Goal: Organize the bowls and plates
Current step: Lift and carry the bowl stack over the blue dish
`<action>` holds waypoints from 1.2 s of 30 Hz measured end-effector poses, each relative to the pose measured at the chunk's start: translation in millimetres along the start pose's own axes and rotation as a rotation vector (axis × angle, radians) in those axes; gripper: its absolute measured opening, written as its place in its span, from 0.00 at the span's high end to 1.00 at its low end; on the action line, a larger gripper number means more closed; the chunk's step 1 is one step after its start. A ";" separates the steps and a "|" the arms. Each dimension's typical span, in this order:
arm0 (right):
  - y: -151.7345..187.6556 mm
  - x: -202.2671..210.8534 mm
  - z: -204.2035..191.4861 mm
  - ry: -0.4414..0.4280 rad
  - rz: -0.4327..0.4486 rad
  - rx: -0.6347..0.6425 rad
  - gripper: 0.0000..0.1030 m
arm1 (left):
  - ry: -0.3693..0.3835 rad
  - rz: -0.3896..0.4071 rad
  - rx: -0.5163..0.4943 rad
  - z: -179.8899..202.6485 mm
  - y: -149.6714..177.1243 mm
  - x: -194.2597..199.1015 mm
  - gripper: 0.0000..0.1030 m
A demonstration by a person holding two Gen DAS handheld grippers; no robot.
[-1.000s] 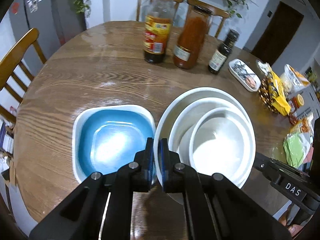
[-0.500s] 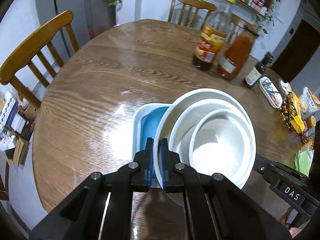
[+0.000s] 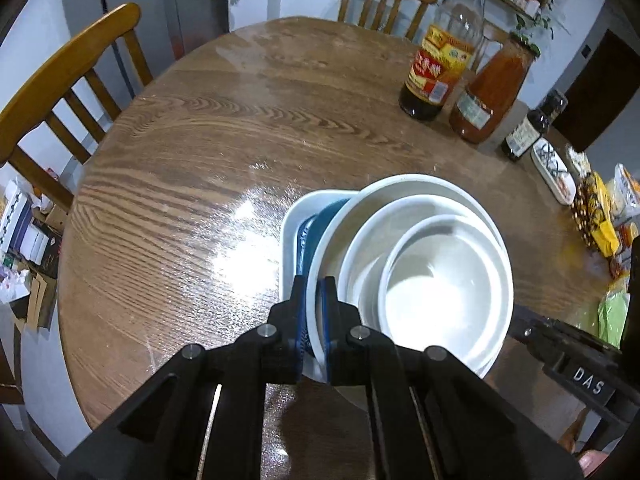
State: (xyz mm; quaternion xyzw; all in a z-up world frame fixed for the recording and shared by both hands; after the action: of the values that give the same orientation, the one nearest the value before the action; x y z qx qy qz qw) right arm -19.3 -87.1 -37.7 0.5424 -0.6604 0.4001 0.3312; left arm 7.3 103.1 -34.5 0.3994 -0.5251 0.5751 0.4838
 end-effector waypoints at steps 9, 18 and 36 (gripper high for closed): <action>-6.8 -14.1 -8.2 0.026 -0.022 -0.007 0.88 | 0.009 -0.027 -0.002 -13.2 -11.6 -6.5 0.97; -29.2 -13.7 7.8 -0.044 0.001 -0.097 0.88 | -0.026 -0.010 -0.046 -3.0 -31.7 -12.6 0.97; -56.0 6.4 36.5 0.081 0.109 -0.143 0.88 | -0.016 -0.010 -0.126 37.6 -72.3 -29.1 0.96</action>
State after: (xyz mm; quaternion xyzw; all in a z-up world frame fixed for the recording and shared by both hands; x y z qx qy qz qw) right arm 34.3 -127.5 -39.5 0.4642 -0.7018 0.3908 0.3732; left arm 82.2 60.5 -42.1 0.3754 -0.5621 0.5350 0.5068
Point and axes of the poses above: each gripper's, at about its wrist camera, not at the fingertips, and x roughly against the way its jaws point, z to its right, y to its underside, the point moved 2 cm from there along -x, roughly the way its jaws point, and after that the axes turned 13 degrees about -z, right-handed, at the moved point
